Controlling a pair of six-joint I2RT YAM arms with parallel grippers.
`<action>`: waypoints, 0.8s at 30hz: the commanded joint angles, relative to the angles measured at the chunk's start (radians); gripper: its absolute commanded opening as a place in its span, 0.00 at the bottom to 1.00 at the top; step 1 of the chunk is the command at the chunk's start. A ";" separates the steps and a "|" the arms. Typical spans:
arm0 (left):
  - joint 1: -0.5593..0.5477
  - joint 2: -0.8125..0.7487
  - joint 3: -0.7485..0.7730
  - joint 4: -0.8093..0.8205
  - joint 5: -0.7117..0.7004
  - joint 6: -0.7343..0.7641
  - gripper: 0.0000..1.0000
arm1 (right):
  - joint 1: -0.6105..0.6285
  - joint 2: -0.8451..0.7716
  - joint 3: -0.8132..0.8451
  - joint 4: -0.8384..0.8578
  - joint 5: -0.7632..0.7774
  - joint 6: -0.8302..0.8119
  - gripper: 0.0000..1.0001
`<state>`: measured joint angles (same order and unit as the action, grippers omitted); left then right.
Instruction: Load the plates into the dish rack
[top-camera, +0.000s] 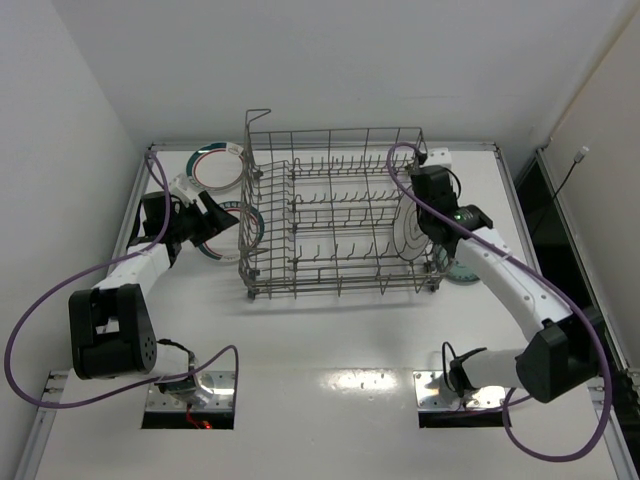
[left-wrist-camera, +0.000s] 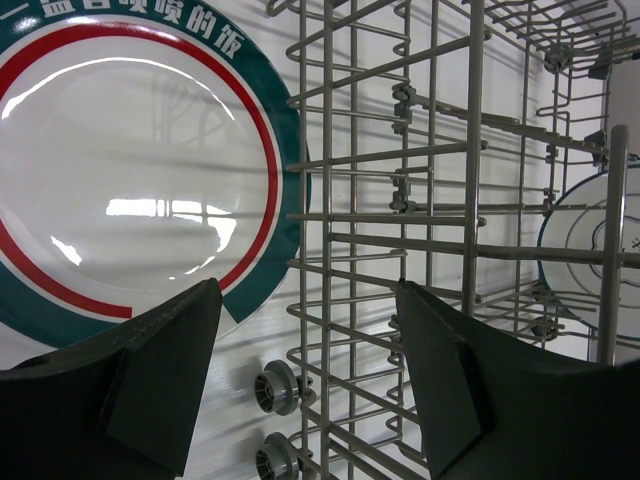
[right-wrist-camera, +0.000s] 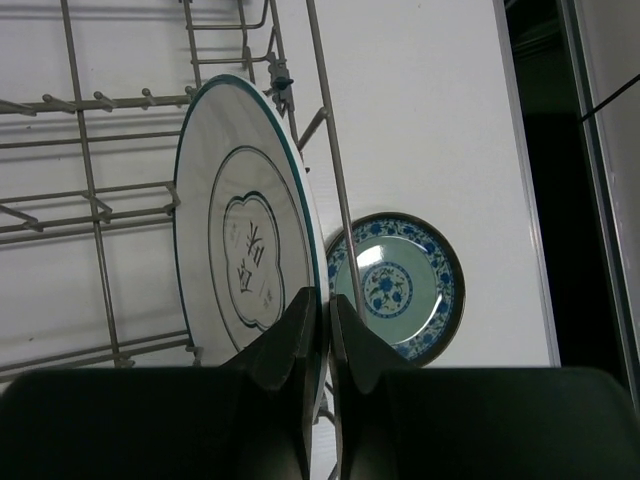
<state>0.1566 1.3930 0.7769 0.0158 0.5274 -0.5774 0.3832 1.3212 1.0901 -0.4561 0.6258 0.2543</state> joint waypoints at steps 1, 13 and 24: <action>-0.005 -0.009 0.009 0.035 0.013 0.004 0.68 | 0.006 -0.008 0.099 -0.032 0.020 0.034 0.05; -0.005 -0.009 0.009 0.026 0.003 0.013 0.68 | -0.024 -0.106 0.200 -0.145 0.095 0.105 0.33; -0.005 -0.019 0.009 0.016 0.003 0.013 0.68 | -0.552 -0.117 -0.089 -0.158 -0.288 0.382 0.47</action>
<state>0.1566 1.3930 0.7769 0.0143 0.5266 -0.5770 -0.1299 1.2022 1.0771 -0.6151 0.5140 0.5323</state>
